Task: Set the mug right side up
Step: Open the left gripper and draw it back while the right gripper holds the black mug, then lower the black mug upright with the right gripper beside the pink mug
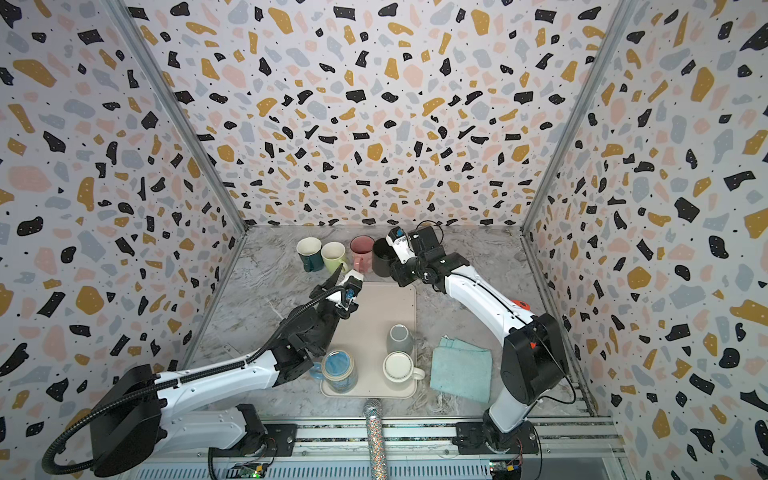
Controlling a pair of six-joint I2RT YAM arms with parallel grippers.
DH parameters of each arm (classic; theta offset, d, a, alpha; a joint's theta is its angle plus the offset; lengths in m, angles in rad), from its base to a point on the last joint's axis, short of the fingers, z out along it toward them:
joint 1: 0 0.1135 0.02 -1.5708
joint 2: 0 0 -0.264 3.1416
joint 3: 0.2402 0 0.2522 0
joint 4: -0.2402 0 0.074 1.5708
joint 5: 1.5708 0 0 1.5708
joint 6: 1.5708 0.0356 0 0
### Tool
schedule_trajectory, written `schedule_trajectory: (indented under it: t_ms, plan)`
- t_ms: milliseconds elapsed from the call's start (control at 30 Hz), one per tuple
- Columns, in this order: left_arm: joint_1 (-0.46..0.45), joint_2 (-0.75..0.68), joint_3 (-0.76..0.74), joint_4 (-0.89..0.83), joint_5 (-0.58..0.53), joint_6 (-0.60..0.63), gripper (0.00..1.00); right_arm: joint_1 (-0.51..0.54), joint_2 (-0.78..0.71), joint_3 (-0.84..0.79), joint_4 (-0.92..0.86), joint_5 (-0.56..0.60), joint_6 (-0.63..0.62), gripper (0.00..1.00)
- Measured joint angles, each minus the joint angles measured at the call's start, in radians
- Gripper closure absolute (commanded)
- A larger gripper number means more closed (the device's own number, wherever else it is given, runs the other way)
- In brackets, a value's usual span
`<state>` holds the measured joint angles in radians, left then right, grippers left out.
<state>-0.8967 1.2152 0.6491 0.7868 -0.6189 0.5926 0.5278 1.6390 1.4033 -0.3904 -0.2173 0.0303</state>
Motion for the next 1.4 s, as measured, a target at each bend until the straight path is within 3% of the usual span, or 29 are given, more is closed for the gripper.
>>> schedule_trajectory:
  t_ms: [233,433,733,1000,1400]
  plan:
    - [0.190,-0.061,0.105,-0.198,0.098,-0.312,0.59,-0.031,0.096,0.082,-0.006,0.079,0.017,1.00]
    - [0.365,-0.092,0.130,-0.297,0.258,-0.585,0.58,-0.032,0.274,0.208,-0.008,0.119,0.031,1.00]
    - [0.549,-0.038,0.150,-0.386,0.507,-0.874,0.58,-0.032,0.389,0.277,-0.031,0.152,0.055,1.00]
    - [0.600,0.012,0.151,-0.392,0.659,-1.009,0.58,-0.032,0.444,0.347,-0.032,0.165,0.059,1.00]
    - [0.613,0.014,0.151,-0.391,0.713,-1.055,0.57,-0.032,0.538,0.386,-0.031,0.165,0.065,1.00]
